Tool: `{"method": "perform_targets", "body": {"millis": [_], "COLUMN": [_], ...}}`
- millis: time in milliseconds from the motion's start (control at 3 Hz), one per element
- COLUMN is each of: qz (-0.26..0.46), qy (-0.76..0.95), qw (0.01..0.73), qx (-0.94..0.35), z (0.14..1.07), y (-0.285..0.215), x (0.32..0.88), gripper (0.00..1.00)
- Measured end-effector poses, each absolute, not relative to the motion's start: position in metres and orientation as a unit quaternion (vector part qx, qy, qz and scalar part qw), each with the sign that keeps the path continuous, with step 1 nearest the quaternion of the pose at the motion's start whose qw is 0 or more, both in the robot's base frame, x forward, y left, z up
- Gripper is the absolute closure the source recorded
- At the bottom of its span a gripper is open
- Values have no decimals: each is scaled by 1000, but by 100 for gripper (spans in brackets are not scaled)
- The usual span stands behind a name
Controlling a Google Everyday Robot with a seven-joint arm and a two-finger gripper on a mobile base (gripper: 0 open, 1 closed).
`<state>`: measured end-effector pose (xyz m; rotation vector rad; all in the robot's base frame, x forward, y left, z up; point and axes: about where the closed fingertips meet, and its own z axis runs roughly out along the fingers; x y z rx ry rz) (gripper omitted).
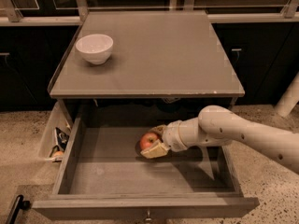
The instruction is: Pick apple from top drawer and place on counter
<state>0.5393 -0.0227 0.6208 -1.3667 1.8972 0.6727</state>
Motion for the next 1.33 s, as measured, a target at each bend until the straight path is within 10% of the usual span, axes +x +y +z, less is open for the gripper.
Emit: {"method": "perform_targets", "body": {"millis": [667, 1333], "qz": [263, 269], "qy": [734, 693], "qw": [332, 338], "qx": [-532, -577], "z": [619, 672], "y": [-27, -33], "x": [529, 506], "gripper": [100, 100]}}
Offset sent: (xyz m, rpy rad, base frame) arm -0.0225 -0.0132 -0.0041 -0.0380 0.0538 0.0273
